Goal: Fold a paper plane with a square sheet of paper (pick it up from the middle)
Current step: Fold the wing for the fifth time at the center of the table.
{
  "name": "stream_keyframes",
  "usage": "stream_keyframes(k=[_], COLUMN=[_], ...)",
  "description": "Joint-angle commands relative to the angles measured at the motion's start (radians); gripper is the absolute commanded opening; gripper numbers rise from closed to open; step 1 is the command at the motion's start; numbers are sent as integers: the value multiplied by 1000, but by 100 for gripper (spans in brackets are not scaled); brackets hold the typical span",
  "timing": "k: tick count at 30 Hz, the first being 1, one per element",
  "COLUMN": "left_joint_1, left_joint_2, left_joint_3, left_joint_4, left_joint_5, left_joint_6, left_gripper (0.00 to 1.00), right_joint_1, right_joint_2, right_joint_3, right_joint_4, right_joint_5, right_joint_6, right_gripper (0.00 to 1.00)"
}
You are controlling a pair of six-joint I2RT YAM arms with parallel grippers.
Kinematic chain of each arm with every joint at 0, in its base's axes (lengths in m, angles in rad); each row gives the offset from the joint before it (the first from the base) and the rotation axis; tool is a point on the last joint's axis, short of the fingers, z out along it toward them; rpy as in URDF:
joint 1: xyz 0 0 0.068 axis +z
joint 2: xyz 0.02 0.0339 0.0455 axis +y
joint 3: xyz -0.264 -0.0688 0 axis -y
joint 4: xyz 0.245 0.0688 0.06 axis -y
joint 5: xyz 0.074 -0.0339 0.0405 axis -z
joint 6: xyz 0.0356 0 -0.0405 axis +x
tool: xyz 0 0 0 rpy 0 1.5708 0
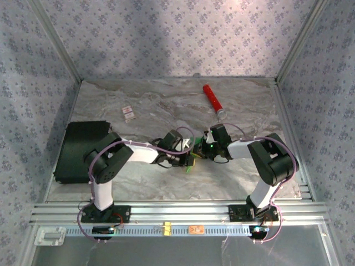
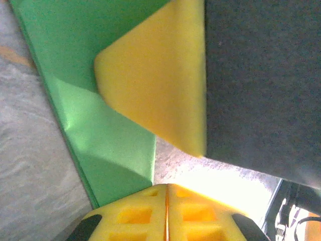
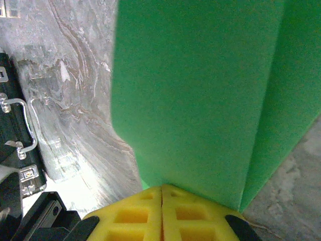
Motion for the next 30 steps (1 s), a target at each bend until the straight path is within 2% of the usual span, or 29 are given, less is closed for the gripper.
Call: stream_keyframes(k=[1, 17, 22, 30], left_joint_1=[-25, -73, -75, -65], left_joint_2=[-12, -124, -166, -253], left_joint_3=[-60, -101, -130, -116], left_joint_4=[-105, -323, -311, -202], left_joint_5=[-12, -115, -136, -129], left_joint_6=[31, 159, 148, 83], left_gripper=[9, 8, 7, 6], right_joint_1=[5, 3, 5, 6], right_joint_2=[69, 62, 62, 60], right_joint_3=[-26, -32, -33, -32], right_joint_4=[-116, -117, -117, -117], right_joint_5=[121, 126, 125, 127], right_joint_6=[-30, -29, -27, -25], right_gripper=[9, 8, 9, 9])
